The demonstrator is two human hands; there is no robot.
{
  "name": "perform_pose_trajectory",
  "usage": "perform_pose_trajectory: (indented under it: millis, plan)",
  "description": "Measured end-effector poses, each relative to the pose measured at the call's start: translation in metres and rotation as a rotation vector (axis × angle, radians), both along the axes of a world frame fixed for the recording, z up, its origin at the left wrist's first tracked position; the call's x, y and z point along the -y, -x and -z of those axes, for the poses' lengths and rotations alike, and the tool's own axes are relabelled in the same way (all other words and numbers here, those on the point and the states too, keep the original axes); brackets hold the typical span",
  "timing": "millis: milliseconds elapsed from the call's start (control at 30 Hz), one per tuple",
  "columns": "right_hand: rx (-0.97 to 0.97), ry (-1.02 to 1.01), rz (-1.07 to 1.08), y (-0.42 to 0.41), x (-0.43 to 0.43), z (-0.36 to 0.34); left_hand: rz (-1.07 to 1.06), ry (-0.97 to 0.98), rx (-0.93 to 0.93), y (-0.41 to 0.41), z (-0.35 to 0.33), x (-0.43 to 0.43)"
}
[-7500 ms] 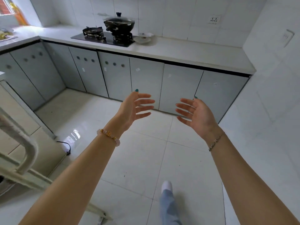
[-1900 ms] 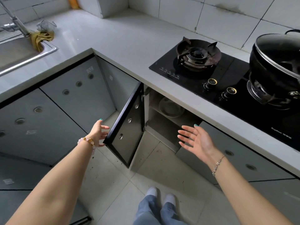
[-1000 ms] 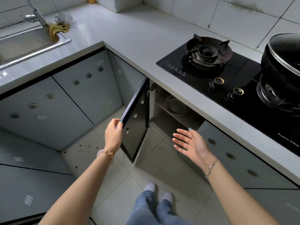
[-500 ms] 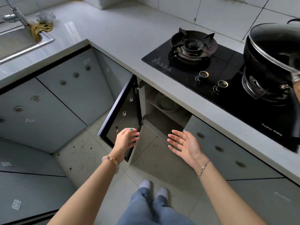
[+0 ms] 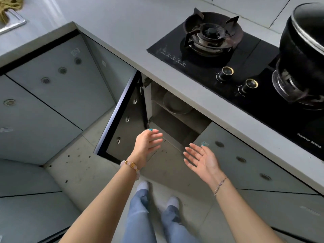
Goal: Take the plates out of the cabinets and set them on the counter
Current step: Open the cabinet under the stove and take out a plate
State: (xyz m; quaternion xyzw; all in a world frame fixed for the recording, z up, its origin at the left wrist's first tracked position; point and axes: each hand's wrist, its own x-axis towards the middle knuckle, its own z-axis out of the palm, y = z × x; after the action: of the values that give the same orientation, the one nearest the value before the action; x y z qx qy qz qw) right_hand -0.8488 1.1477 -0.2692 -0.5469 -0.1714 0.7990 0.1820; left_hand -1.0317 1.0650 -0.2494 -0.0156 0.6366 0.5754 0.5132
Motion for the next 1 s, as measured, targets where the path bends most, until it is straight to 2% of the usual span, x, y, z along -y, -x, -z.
perform_pose_trajectory:
  millis: [233, 400, 733, 1000]
  plan:
    - [0.025, 0.073, 0.108, 0.072, -0.045, 0.069, -0.007, -0.025, 0.133, 0.049, 0.051, -0.036]
    - [0.033, 0.068, 0.128, 0.121, -0.097, 0.131, -0.117, -0.024, 0.276, 0.082, 0.096, -0.053]
    - [-0.004, 0.044, 0.21, 0.171, -0.18, 0.237, -0.159, -0.103, 0.436, 0.081, 0.178, -0.087]
    - [-0.086, 0.039, 0.315, 0.195, -0.203, 0.287, -0.163, -0.115, 0.443, 0.086, 0.216, -0.079]
